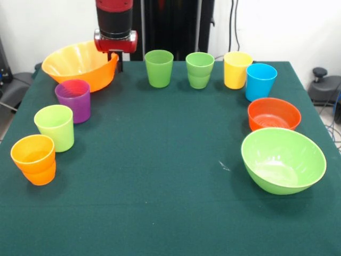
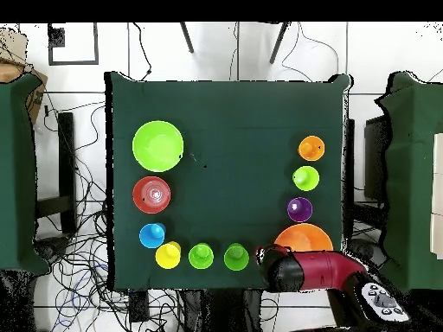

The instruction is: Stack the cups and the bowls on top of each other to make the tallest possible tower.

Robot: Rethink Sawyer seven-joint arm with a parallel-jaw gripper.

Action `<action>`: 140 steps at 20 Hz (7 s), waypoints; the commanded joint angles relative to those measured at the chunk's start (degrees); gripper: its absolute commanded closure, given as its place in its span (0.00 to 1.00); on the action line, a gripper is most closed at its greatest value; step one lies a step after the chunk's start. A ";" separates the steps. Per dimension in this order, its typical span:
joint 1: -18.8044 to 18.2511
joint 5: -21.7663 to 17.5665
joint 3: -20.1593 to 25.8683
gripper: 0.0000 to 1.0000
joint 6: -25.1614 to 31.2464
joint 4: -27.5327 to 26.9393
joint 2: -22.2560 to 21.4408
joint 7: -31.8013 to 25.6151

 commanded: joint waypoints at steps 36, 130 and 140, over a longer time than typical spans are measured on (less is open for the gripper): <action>-1.13 5.92 14.79 1.00 19.32 5.04 -15.60 -8.43; 21.05 17.58 8.50 1.00 21.46 -7.72 -10.72 1.68; 24.99 16.52 5.57 1.00 20.08 -11.85 -6.36 5.40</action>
